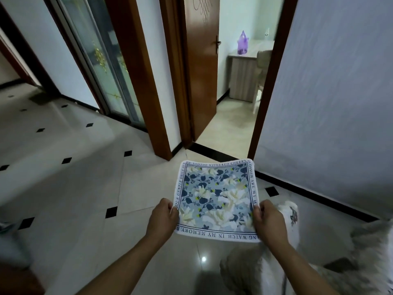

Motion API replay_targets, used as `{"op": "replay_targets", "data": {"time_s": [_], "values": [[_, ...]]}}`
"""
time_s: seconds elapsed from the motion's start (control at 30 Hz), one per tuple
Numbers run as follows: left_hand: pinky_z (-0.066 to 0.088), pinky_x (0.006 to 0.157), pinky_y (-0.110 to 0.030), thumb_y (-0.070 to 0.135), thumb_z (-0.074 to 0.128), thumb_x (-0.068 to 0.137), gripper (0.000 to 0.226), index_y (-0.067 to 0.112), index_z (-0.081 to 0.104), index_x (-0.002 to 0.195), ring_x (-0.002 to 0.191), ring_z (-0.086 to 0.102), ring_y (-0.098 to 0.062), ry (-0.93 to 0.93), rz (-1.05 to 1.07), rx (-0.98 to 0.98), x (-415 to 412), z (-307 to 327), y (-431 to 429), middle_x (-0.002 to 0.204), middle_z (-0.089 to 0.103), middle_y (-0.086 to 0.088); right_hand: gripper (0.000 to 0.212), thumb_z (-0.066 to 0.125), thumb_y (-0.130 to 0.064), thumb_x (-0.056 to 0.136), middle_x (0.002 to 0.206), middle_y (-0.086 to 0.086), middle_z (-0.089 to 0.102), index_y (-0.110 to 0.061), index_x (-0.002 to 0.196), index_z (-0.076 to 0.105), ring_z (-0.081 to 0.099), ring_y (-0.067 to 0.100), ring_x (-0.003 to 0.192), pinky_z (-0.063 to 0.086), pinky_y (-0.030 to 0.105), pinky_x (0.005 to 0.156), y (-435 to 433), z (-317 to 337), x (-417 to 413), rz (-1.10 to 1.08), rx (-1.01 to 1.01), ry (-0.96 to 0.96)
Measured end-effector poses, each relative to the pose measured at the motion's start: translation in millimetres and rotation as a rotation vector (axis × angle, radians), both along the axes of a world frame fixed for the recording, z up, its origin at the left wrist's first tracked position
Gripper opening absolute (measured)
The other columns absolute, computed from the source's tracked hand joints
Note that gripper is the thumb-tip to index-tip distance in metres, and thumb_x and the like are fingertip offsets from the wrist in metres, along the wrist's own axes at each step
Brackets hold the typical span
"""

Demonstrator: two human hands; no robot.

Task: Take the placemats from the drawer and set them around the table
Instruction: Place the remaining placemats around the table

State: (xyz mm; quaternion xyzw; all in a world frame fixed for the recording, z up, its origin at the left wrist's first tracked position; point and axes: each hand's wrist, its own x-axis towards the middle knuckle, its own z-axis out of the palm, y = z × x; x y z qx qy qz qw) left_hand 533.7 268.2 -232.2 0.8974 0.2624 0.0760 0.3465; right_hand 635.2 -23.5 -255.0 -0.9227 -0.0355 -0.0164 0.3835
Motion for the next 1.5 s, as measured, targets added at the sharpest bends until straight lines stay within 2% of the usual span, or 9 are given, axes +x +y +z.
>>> {"op": "replay_targets", "data": {"time_s": [0.2, 0.43, 0.57, 0.8, 0.87, 1.13, 1.27, 1.4, 1.5], "values": [[0.032, 0.048, -0.024, 0.021, 0.054, 0.089, 0.016, 0.016, 0.046, 0.076, 0.063, 0.054, -0.007, 0.01, -0.163, -0.037, 116.0, -14.9, 44.5, 0.072, 0.057, 0.003, 0.022, 0.054, -0.027, 0.093, 0.06, 0.001, 0.057, -0.017, 0.074, 0.047, 0.054, 0.017, 0.053, 0.044, 0.034, 0.049, 30.3, -10.0, 75.4, -0.171, -0.049, 0.013], [0.047, 0.056, -0.032, 0.024, 0.053, 0.089, 0.015, 0.016, 0.046, 0.078, 0.067, 0.059, -0.014, 0.012, -0.491, -0.104, 274.0, -3.1, 71.3, 0.075, 0.06, 0.002, 0.022, 0.053, -0.029, 0.093, 0.063, 0.001, 0.057, -0.019, 0.074, 0.049, 0.055, 0.02, 0.056, 0.05, 0.039, 0.056, 51.1, -5.7, 130.9, -0.546, -0.062, 0.037], [0.039, 0.052, -0.029, 0.022, 0.052, 0.09, 0.017, 0.015, 0.046, 0.076, 0.064, 0.054, -0.01, 0.011, -0.713, -0.07, 347.2, 7.6, 47.2, 0.071, 0.056, 0.004, 0.026, 0.052, -0.028, 0.093, 0.059, 0.004, 0.056, -0.018, 0.069, 0.049, 0.054, 0.023, 0.055, 0.049, 0.039, 0.056, 42.6, 7.7, 138.3, -0.737, -0.036, 0.055], [0.035, 0.049, -0.024, 0.025, 0.052, 0.092, 0.017, 0.014, 0.049, 0.079, 0.064, 0.055, -0.007, 0.027, -1.015, -0.102, 457.5, 4.9, -64.7, 0.072, 0.057, 0.006, 0.026, 0.056, -0.024, 0.09, 0.06, 0.002, 0.054, -0.019, 0.067, 0.045, 0.052, 0.022, 0.055, 0.043, 0.036, 0.053, -18.7, 9.3, 169.6, -1.087, -0.012, 0.057], [0.034, 0.048, -0.022, 0.023, 0.053, 0.093, 0.017, 0.014, 0.05, 0.079, 0.062, 0.053, -0.004, 0.021, -1.076, -0.082, 490.6, 6.1, -102.6, 0.071, 0.057, 0.006, 0.025, 0.057, -0.023, 0.09, 0.061, 0.002, 0.054, -0.018, 0.068, 0.046, 0.052, 0.02, 0.054, 0.043, 0.034, 0.052, -43.2, 5.3, 191.6, -1.138, -0.016, 0.035], [0.043, 0.054, -0.032, 0.027, 0.053, 0.093, 0.018, 0.019, 0.045, 0.079, 0.065, 0.056, -0.011, -0.019, -1.226, 0.036, 627.8, 24.8, -221.0, 0.074, 0.059, 0.003, 0.022, 0.057, -0.025, 0.091, 0.064, 0.004, 0.055, -0.015, 0.073, 0.048, 0.054, 0.023, 0.058, 0.048, 0.038, 0.056, -130.5, 4.3, 290.3, -1.231, 0.039, 0.005], [0.05, 0.053, -0.034, 0.027, 0.054, 0.092, 0.018, 0.019, 0.047, 0.079, 0.064, 0.061, -0.011, -0.008, -1.332, -0.008, 677.3, 23.6, -290.7, 0.075, 0.062, 0.001, 0.024, 0.056, -0.025, 0.091, 0.062, 0.001, 0.054, -0.018, 0.071, 0.045, 0.053, 0.019, 0.057, 0.044, 0.036, 0.054, -171.6, 8.8, 314.7, -1.339, 0.065, -0.034], [0.041, 0.049, -0.022, 0.024, 0.057, 0.092, 0.019, 0.017, 0.048, 0.077, 0.062, 0.057, -0.006, -0.021, -1.492, -0.026, 719.6, 13.4, -370.1, 0.072, 0.061, 0.001, 0.024, 0.058, -0.025, 0.091, 0.061, -0.002, 0.054, -0.019, 0.071, 0.046, 0.053, 0.017, 0.056, 0.04, 0.034, 0.051, -214.1, 1.7, 333.2, -1.484, 0.036, 0.005], [0.046, 0.054, -0.029, 0.022, 0.057, 0.09, 0.018, 0.019, 0.049, 0.075, 0.062, 0.058, -0.01, -0.011, -1.626, -0.073, 750.9, 8.6, -438.4, 0.07, 0.061, 0.001, 0.026, 0.058, -0.026, 0.09, 0.061, -0.004, 0.052, -0.025, 0.07, 0.042, 0.05, 0.011, 0.056, 0.035, 0.031, 0.049, -242.5, 7.5, 348.8, -1.612, 0.03, 0.012]]}}
